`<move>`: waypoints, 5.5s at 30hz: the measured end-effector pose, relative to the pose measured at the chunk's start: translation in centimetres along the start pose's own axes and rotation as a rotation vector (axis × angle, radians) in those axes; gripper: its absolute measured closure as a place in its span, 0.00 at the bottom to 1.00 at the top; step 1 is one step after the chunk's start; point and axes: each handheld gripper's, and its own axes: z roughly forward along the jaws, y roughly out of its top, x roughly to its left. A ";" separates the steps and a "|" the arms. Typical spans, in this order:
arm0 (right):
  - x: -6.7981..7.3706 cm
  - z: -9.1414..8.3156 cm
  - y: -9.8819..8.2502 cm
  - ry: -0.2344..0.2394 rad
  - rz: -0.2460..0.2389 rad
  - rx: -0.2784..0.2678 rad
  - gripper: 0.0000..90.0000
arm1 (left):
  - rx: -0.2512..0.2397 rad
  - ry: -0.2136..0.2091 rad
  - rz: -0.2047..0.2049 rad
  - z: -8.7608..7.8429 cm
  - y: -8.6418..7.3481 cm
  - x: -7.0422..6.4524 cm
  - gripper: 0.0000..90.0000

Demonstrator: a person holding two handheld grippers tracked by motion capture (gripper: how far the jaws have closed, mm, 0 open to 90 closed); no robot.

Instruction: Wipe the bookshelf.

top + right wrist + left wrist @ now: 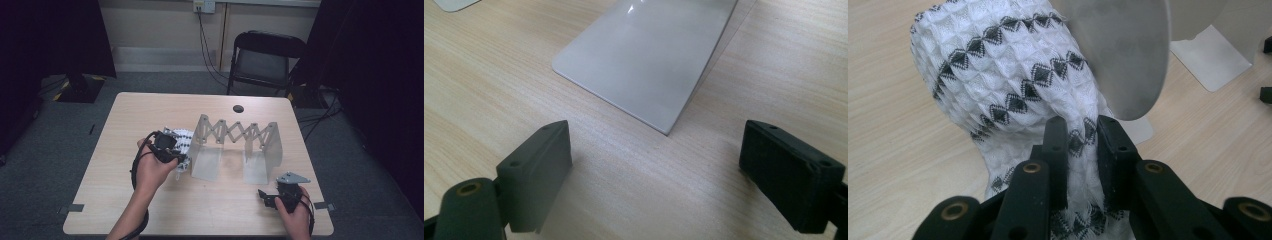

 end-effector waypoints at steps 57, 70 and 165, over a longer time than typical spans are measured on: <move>0.0 0.0 0.0 0.005 -0.005 0.000 0.14 | 0.051 -0.013 -0.050 3.7 -3.0 0.7 0.85; 0.0 0.0 0.0 0.005 -0.005 0.000 0.14 | -0.053 0.016 0.012 -1.4 2.0 0.4 0.85; 0.0 0.0 0.1 0.010 -0.008 0.001 0.14 | -0.016 0.010 0.006 4.8 2.1 1.7 0.85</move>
